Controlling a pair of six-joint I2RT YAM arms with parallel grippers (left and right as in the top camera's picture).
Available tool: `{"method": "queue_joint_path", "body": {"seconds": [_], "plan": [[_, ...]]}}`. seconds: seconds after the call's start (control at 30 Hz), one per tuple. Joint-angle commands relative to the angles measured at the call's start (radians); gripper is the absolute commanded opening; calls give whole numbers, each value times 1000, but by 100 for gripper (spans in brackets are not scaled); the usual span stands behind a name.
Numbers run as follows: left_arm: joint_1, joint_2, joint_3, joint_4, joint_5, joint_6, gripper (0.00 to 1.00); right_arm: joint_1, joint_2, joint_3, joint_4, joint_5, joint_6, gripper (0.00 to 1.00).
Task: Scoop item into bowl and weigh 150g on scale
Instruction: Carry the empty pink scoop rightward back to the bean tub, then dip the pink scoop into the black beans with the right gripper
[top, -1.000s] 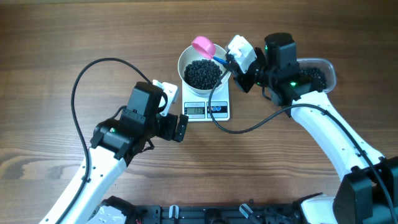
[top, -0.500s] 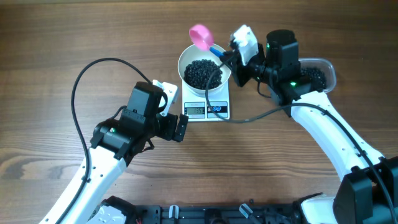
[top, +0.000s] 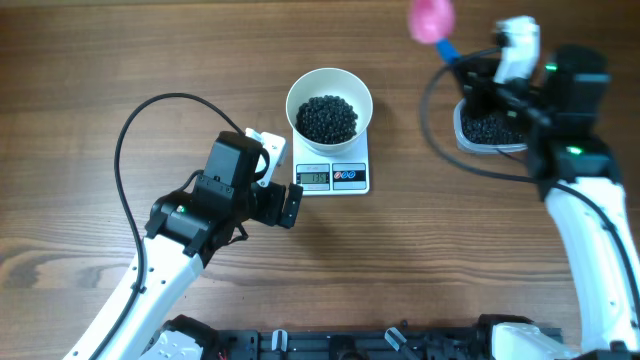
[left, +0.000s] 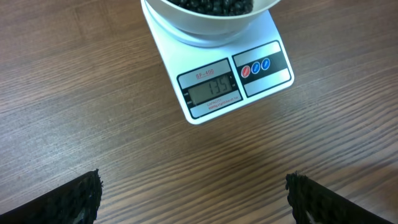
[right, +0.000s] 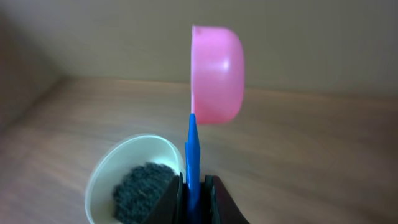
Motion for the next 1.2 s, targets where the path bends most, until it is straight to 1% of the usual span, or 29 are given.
{"method": "queue_joint_path", "body": {"seconds": [0.0,0.1,0.17,0.33,0.43,0.63,0.73,0.8,0.93,1.17], "plan": [[5,4,-6,3,-5,12,100,-117,-25,3,-140,105,16,4],[5,4,-6,3,-5,12,100,-193,-22,3,-278,206,-8,4],[5,4,-6,3,-5,12,100,-232,-22,3,-354,267,-69,4],[5,4,-6,3,-5,12,100,-249,-22,3,-434,290,-279,4],[5,4,-6,3,-5,12,100,-249,-13,2,-432,290,-333,4],[5,4,-6,3,-5,13,100,-249,41,2,-426,290,-322,4],[5,4,-6,3,-5,13,100,-249,52,2,-429,290,-234,4],[5,4,-6,3,-5,12,100,-249,53,2,-426,290,-202,4],[5,4,-6,3,-5,13,100,-249,66,2,-404,306,-241,4],[5,4,-6,3,-5,13,100,-249,127,2,-418,305,-317,4]]}}
